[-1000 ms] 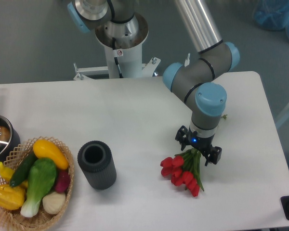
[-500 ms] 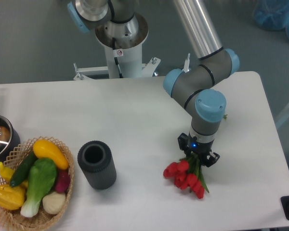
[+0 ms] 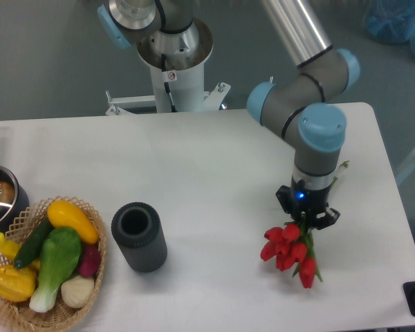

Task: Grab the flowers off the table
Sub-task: 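Lift the gripped tulips up off the table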

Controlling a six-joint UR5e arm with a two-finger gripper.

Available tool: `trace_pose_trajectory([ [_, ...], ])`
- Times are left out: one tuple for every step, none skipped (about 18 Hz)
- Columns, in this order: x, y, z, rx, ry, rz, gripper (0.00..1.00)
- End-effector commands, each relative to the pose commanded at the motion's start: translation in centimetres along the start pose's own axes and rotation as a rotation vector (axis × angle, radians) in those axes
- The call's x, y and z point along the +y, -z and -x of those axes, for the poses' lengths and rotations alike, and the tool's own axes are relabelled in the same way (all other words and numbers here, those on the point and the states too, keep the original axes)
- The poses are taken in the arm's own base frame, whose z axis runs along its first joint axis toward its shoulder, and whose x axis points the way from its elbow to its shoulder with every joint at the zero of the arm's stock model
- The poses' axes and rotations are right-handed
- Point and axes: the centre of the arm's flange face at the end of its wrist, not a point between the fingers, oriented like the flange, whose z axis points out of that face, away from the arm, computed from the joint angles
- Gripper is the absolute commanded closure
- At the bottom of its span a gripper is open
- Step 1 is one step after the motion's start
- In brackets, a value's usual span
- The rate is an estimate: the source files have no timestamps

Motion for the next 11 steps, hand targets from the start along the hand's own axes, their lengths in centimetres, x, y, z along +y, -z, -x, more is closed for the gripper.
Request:
trace_pose_trajectory([
  [-0.2,1.4,0.5,-0.01,0.0,-0.003,1.0],
  [-0.4,2.4,0.8,-0.012,0.001,-0.004,1.0],
  [-0.6,3.3,1.0,-0.009,0.0,-0.003,1.0],
  [-0.8,4.6,1.2,-0.014,0.001,-0.004,1.0],
  [-0.9,5.9,1.2,-0.023,-0.001,-0.006,1.0],
  [-0.7,6.7,1.3,-0.033,0.002,-0.007,1.0],
  [-0.8,7.3,1.2,-0.039,0.0,-0.011,1.0],
  [-0.9,8.0,1.2,-0.05,-0.002,-0.014,1.0],
  [-0.9,8.2,1.2,-0.05,-0.002,-0.017,1.0],
  [-0.9,8.3,1.2,-0.047,-0.005,-0.023,1.0],
  [-0.5,8.8,1.2,-0.043,-0.001,-0.021,1.0],
])
